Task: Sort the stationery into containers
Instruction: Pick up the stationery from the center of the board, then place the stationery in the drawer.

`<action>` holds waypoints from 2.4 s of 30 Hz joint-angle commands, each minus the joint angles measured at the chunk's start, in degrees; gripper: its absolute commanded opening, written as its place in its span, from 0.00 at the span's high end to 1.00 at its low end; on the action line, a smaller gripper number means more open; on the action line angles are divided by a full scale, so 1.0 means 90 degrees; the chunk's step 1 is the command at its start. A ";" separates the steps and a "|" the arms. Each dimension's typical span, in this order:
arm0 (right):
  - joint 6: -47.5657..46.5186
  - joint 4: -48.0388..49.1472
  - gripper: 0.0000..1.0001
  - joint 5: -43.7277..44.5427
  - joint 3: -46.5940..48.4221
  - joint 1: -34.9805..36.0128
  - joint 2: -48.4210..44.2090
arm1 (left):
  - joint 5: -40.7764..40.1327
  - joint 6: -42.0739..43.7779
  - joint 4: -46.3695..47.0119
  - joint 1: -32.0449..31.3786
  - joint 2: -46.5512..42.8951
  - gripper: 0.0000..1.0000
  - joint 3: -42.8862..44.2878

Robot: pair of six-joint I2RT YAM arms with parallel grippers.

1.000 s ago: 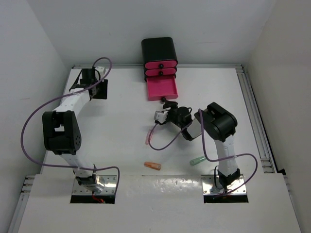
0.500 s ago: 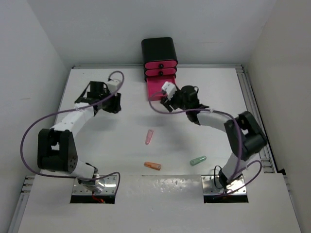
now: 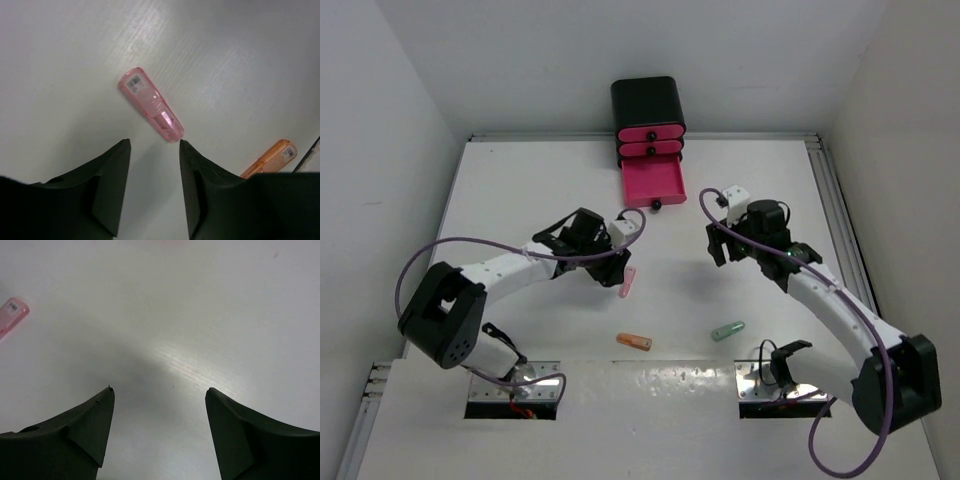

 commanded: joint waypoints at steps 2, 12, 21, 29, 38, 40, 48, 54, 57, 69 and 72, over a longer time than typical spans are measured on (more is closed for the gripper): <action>0.0307 -0.1152 0.27 0.0298 -0.0194 -0.0067 -0.0629 | -0.0021 -0.0362 0.0329 -0.0521 0.0334 0.45 0.0099; 0.0258 -0.1749 0.24 0.0416 -0.0449 -0.0380 -0.1225 | -0.0800 -0.0948 0.0486 -0.1070 0.0920 0.38 0.0303; 0.0102 -0.1837 0.22 0.0328 -0.0693 -0.0478 -0.1655 | -0.2110 -0.1115 0.0017 -0.1070 0.1643 0.46 0.0773; -0.0412 -0.1807 0.23 0.0046 -0.0898 -0.0487 -0.1704 | -0.2140 -0.1008 -0.0022 -0.0933 0.2248 0.58 0.1250; -0.2153 -0.2295 0.31 -0.1057 -0.1377 -0.0585 -0.1773 | -0.0435 0.0660 -0.0362 0.0033 0.2268 0.95 0.2433; -0.2533 -0.2432 0.31 -0.1282 -0.1435 -0.0585 -0.1734 | 0.0417 0.1423 -0.0636 0.0423 0.2395 0.98 0.3397; -0.3316 -0.2354 0.31 -0.1683 -0.1582 -0.0585 -0.1295 | 0.1033 0.1444 -0.1789 0.1147 0.4591 0.96 0.7593; -0.3774 -0.2393 0.31 -0.1625 -0.1348 -0.0517 -0.0748 | 0.0761 0.1599 -0.1830 0.1079 0.5549 0.91 0.8478; -0.3930 -0.2501 0.30 -0.1634 -0.1172 -0.0429 -0.0465 | 0.0682 0.1581 -0.1586 0.1088 0.5676 0.85 0.8429; -0.5610 -0.3477 0.23 -0.1781 -0.0684 -0.0390 0.0190 | 0.0380 0.1229 -0.1106 0.1137 0.5502 0.36 0.8586; -0.5962 -0.3780 0.22 -0.1869 -0.0615 -0.0361 0.0346 | 0.0408 0.1132 -0.1145 0.1196 0.5219 0.33 0.8527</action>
